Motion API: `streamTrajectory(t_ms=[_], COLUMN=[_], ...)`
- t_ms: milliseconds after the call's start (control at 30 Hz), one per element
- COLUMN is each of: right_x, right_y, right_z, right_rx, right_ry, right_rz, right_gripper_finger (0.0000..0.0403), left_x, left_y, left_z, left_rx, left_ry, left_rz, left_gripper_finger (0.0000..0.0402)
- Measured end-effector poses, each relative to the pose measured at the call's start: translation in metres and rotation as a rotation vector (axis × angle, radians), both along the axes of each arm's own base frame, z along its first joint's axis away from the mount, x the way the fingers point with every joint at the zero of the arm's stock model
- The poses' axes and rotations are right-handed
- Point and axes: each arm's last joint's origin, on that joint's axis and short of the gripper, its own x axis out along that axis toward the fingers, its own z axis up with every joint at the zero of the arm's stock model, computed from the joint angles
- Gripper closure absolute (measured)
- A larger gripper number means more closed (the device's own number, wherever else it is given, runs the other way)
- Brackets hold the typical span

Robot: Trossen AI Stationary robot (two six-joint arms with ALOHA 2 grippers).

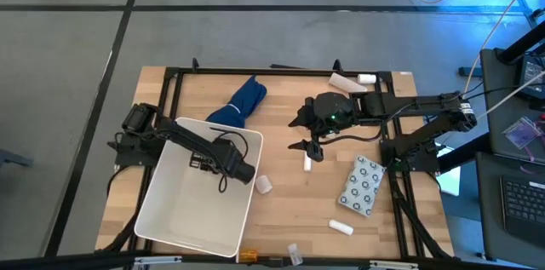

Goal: Pick & place medical supplies in basket/bin
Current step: Put the top transparent medicine bottle into the white bin, then put the transparent medicine bottle into the white bin

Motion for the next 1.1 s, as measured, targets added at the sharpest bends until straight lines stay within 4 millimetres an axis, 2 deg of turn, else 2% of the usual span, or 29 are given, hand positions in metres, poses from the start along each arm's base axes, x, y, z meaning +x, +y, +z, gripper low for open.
streamTrajectory(t_ms=[367,700,867,967,1100], right_x=[0.000,0.000,0.000,0.000,0.000], right_y=[0.000,0.000,0.000,0.000,0.000], right_z=[0.000,0.000,0.000,0.000,0.000], right_rx=[-0.001,-0.002,-0.002,-0.002,-0.002], right_ry=[0.000,0.000,0.000,0.000,0.002], right_rz=[0.001,0.001,0.001,0.001,0.002], right_gripper_finger=[0.0068,0.0068,0.0068,0.0068,0.0068], left_x=[0.001,-0.005,-0.010,-0.013,-0.013], left_y=[0.000,0.003,0.006,0.007,0.004], left_z=[0.000,0.010,0.039,0.065,0.103], left_rx=[-0.003,0.049,0.115,0.169,0.226], left_ry=[-0.012,-0.006,-0.055,-0.121,-0.292], left_rz=[0.033,0.016,-0.004,-0.027,-0.141], left_gripper_finger=[0.0196,0.0194,0.0196,0.0195,0.0194])
